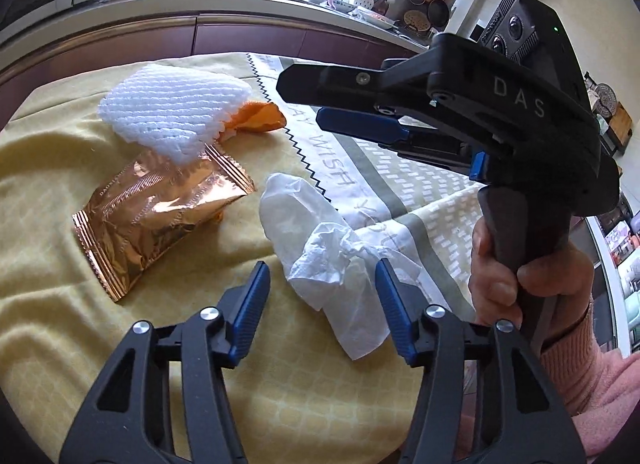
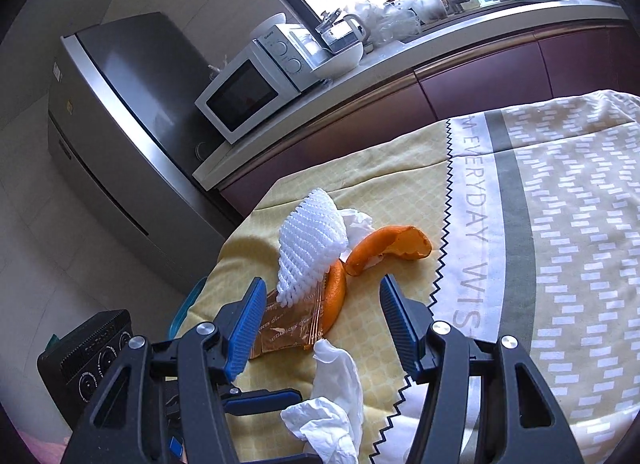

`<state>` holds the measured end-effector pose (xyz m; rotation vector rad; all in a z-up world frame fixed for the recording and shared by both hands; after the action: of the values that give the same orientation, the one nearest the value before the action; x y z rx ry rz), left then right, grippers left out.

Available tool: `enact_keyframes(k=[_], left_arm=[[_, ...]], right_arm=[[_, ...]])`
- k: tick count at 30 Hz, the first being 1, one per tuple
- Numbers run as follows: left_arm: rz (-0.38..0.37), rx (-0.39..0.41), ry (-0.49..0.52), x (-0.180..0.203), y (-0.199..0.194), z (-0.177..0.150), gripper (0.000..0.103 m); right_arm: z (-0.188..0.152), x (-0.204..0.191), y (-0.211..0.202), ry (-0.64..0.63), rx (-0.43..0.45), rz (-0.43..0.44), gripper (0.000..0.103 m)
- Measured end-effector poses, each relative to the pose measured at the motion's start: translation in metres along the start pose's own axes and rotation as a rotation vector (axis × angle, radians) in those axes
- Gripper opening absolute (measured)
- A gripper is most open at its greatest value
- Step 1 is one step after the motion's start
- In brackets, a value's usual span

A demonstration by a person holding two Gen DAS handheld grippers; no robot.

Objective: Collect trash
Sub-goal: 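Move both open tools back over the trash on the table, then grasp the white tissue with the left tool while the right tool grasps the white foam net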

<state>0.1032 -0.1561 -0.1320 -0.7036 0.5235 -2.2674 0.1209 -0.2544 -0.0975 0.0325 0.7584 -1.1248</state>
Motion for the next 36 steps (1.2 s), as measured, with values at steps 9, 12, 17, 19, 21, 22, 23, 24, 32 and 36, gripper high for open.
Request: enact_keyframes(k=[9, 12, 17, 19, 21, 22, 23, 24, 32, 36], left_arm=[[-0.033, -0.007, -0.043, -0.006, 0.001, -0.002, 0.013], [-0.03, 0.012, -0.05, -0.01, -0.009, 0.0, 0.011], [-0.01, 0.057, -0.066, -0.023, -0.035, 0.003, 0.01], [-0.001, 0.071, -0.076, -0.028, -0.046, 0.003, 0.01], [0.007, 0.086, -0.088, -0.033, -0.057, 0.002, 0.01], [0.011, 0.094, -0.089, -0.035, -0.062, 0.002, 0.01], [0.02, 0.102, -0.087, -0.038, -0.065, 0.003, 0.01], [0.034, 0.111, -0.083, -0.04, -0.07, 0.003, 0.01], [0.103, 0.157, -0.116, -0.068, -0.101, 0.002, 0.01], [0.129, 0.184, -0.149, -0.084, -0.117, 0.001, 0.01]], right_arm=[[-0.001, 0.001, 0.008, 0.014, -0.021, 0.024, 0.057], [-0.003, 0.0, 0.015, 0.021, -0.036, 0.035, 0.057], [-0.005, -0.006, 0.032, 0.037, -0.063, 0.063, 0.057], [-0.007, -0.007, 0.039, 0.047, -0.073, 0.07, 0.057], [-0.008, -0.007, 0.046, 0.059, -0.086, 0.068, 0.057], [-0.008, -0.006, 0.05, 0.067, -0.091, 0.064, 0.057], [-0.008, -0.005, 0.053, 0.073, -0.095, 0.062, 0.057], [-0.008, -0.004, 0.056, 0.077, -0.096, 0.061, 0.057], [-0.005, 0.005, 0.068, 0.135, -0.084, 0.039, 0.032], [-0.001, 0.006, 0.066, 0.138, -0.061, 0.044, 0.014]])
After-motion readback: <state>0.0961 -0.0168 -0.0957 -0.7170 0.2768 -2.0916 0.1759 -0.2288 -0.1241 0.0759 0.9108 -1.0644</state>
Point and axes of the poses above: each gripper's, at about its wrist camera, not at the fingertips, and y roughly the way its jaws point, x to its right, z to its top, the point moved 5 cm from there along y, roughly the way its jaws point, and after that the axes turned 13 degrees about x, right-handed, at the moved point
